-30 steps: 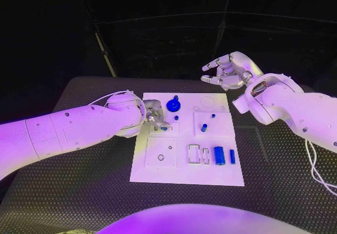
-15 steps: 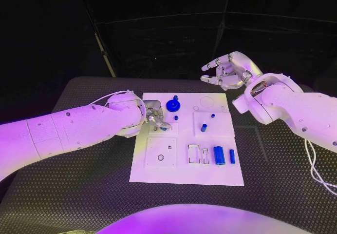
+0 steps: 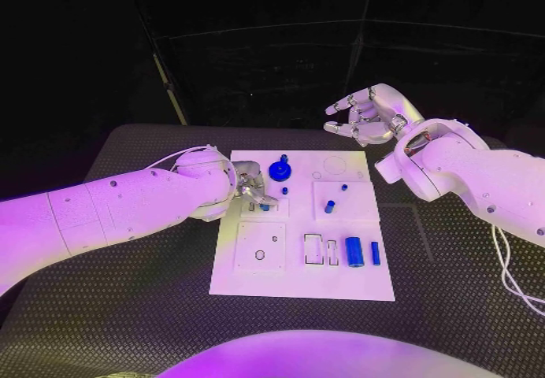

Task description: Assemble the parts on the task board

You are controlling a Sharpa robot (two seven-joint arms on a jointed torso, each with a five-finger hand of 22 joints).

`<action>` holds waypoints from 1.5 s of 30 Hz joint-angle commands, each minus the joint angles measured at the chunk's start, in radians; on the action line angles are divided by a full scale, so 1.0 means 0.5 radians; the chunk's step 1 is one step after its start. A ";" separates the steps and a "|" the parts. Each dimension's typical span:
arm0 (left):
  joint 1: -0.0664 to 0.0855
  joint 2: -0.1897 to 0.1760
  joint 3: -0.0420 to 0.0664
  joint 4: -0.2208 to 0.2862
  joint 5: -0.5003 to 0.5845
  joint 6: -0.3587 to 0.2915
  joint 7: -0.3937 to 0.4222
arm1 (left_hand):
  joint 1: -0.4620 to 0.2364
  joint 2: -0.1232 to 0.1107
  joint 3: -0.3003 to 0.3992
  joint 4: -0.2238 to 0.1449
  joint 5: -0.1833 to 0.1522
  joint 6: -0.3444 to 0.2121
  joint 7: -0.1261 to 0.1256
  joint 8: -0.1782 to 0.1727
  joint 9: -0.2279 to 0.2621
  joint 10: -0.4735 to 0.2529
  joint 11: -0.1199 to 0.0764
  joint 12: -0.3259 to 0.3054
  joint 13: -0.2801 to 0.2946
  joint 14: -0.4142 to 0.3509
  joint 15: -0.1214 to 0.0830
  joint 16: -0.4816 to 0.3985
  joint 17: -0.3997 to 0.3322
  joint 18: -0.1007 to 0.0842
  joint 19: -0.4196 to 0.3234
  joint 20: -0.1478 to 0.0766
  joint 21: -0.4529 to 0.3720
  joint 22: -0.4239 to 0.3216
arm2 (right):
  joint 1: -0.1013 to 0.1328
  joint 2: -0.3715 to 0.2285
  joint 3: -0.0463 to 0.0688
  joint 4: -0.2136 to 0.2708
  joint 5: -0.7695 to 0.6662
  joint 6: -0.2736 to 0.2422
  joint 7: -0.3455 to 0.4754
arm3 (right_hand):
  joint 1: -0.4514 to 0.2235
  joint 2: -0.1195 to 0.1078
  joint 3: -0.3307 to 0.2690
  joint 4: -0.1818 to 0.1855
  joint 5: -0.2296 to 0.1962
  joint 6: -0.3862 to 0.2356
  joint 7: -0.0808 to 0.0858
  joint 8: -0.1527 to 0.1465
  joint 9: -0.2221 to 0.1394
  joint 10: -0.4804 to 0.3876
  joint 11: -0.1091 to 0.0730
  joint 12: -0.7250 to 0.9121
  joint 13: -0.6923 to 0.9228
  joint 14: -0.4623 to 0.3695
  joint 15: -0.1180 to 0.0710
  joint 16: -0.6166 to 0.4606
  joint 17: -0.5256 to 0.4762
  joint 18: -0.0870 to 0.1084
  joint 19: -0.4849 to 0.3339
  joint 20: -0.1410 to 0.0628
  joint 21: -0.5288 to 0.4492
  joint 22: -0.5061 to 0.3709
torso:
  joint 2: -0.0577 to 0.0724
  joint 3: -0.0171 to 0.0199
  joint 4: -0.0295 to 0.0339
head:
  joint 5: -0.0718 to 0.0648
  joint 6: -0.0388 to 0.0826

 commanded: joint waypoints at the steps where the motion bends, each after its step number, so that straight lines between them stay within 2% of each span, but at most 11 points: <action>1: -0.008 0.012 -0.006 -0.004 0.007 0.045 -0.012 | -0.023 0.001 -0.019 -0.003 0.011 0.000 0.009 -0.004 0.004 0.010 0.001 0.006 0.001 0.211 -0.014 0.006 0.527 -0.031 0.016 -0.002 0.013 0.127 | 0.004 0.001 0.002 0.003 -0.002 0.007 0.020 | -0.010 0.002 -0.011 0.000 0.013 0.009 0.003 0.010 -0.002 -0.014 0.005 -0.010 -0.003 0.094 -0.008 -0.013 0.043 0.011 -0.015 -0.001 -0.008 -0.002 | 0.000 -0.0002 0.000 | -0.005 -0.001; 30: -0.007 0.005 -0.006 -0.008 0.007 0.108 -0.018 | -0.087 0.042 -0.121 -0.004 0.012 0.049 -0.023 0.057 0.079 0.053 -0.025 0.056 0.056 0.211 -0.032 0.006 0.527 -0.044 0.050 -0.017 0.049 0.185 | 0.003 -0.003 0.002 0.003 -0.002 0.014 0.019 | -0.017 0.004 -0.015 0.003 0.014 0.007 0.003 0.010 -0.002 -0.020 0.006 -0.016 -0.010 0.089 -0.007 -0.024 0.026 0.014 -0.026 -0.001 -0.020 -0.023 | -0.001 -0.0020 0.003 | -0.005 -0.008; 45: -0.005 0.000 -0.006 -0.014 0.007 0.128 -0.019 | -0.096 0.035 -0.151 -0.004 0.011 0.046 -0.027 0.067 0.100 0.056 -0.029 0.058 0.058 0.211 -0.037 0.006 0.527 -0.045 0.052 -0.022 0.050 0.189 | 0.003 -0.001 0.002 0.001 -0.002 0.018 0.017 | -0.019 0.005 -0.016 0.003 0.015 0.007 0.003 0.011 -0.003 -0.021 0.006 -0.016 -0.011 0.088 -0.007 -0.027 0.022 0.015 -0.029 -0.001 -0.024 -0.029 | -0.001 -0.0014 0.002 | -0.001 -0.013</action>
